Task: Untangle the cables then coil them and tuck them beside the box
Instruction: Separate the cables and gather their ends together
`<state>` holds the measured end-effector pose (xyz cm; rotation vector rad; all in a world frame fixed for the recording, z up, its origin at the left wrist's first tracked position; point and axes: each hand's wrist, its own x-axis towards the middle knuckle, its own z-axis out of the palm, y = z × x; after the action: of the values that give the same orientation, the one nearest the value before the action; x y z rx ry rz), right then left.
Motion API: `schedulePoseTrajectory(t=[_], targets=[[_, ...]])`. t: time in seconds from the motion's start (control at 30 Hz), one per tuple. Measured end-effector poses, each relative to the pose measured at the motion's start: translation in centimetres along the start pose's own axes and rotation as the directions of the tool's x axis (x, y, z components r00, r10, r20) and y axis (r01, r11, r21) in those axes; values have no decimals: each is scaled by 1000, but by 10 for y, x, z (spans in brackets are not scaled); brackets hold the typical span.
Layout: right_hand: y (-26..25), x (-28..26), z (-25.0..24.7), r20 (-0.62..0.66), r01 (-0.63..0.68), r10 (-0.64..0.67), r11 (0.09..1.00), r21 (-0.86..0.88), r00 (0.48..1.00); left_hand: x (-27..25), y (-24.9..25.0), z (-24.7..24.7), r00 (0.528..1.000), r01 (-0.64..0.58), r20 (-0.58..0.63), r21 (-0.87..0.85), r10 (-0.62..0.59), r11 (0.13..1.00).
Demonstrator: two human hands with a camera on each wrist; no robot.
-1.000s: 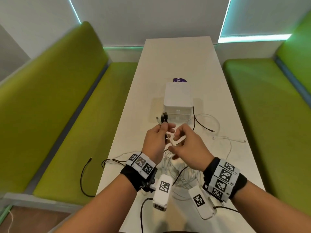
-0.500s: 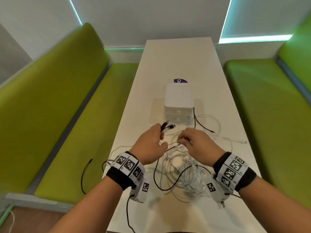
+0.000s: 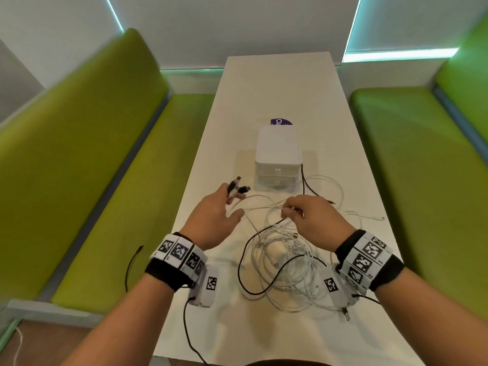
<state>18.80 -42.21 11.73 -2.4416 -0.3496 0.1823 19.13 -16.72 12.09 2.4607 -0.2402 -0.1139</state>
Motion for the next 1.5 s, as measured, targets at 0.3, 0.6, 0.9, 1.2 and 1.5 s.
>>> schedulePoseTrajectory(t=[0.3, 0.6, 0.9, 1.2, 1.5], targets=[[-22, 1, 6, 77, 39, -22, 971, -237, 997, -6, 31, 33, 967, -119, 224, -16, 120, 993], [4, -6, 1, 163, -32, 2, 983, 183, 987, 1, -4, 5, 988, 142, -52, -59, -145, 988], [-19, 0, 6, 118, 30, -10, 985, -169, 993, -19, 38, 35, 989, -143, 54, 119, 138, 983], [-14, -6, -1, -139, -69, 60, 996, -61, 988, 2, 18, -17, 985, 125, -108, -106, -136, 987], [-11, 2, 3, -122, 141, -126, 981, 131, 985, -5, 14, -3, 999, -13, -38, 40, 15, 999]])
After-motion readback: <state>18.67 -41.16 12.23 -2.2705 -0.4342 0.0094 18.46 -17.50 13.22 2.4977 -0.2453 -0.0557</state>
